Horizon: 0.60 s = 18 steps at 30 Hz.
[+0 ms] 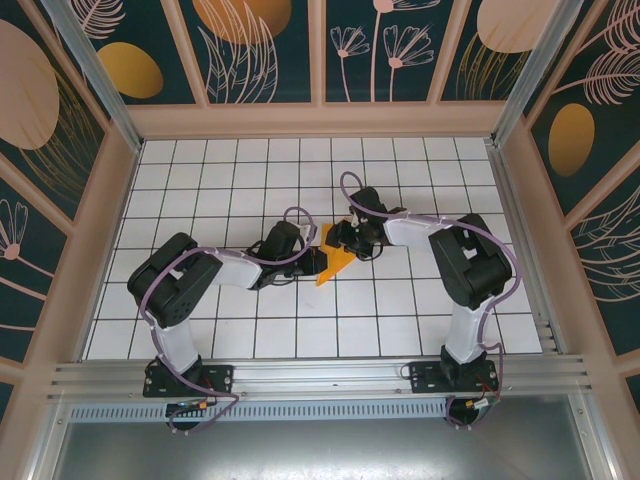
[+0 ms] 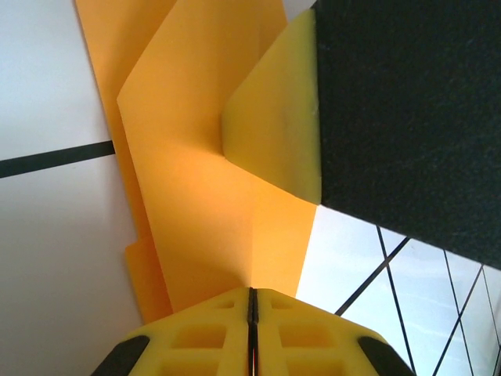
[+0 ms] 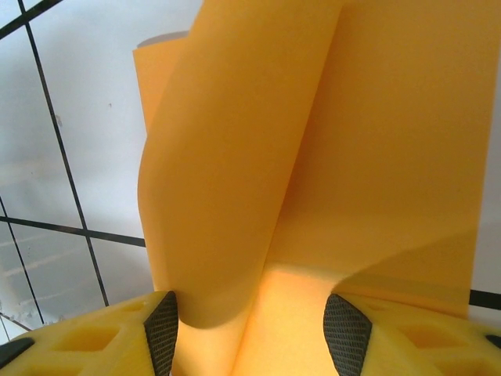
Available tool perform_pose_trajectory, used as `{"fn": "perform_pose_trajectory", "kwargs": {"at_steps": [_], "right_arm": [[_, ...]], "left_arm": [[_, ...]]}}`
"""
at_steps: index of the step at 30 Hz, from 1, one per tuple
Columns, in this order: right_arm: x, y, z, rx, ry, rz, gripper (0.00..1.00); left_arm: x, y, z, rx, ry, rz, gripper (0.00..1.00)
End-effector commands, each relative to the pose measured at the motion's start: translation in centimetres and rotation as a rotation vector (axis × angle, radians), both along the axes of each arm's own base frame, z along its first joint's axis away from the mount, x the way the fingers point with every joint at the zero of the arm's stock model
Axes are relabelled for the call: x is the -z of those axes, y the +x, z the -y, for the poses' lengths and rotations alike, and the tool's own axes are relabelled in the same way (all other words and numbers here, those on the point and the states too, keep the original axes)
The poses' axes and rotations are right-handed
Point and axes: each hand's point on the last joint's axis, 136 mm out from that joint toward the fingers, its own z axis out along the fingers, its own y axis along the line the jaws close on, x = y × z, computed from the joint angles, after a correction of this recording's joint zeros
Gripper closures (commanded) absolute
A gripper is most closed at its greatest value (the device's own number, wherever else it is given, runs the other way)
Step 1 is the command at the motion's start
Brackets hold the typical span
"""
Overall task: Fold a paper plane with a square sheet of paper (pick it up from the middle)
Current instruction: Fourth fold the wing at the center of the table.
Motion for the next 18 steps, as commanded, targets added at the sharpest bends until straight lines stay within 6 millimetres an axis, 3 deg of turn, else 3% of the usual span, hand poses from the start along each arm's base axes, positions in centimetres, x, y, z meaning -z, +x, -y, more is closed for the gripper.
{"fn": "perform_pose_trajectory", "kwargs": {"at_steps": [1, 11, 18], "right_arm": [[8.1, -4.8, 4.4, 0.003, -0.228, -0.185, 0.43], [9.6, -5.4, 6.0, 0.033, -0.314, -0.221, 0.5], [9.8, -5.6, 6.1, 0.034, -0.317, -0.228, 0.51]], "left_arm": [[0.4, 0.4, -0.2, -0.01, 0.017, -0.012, 0.89], [-3.2, 1.3, -0.2, -0.041, -0.028, 0.071, 0.82], [-3.9, 2.4, -0.8, -0.104, -0.021, 0.102, 0.83]]}}
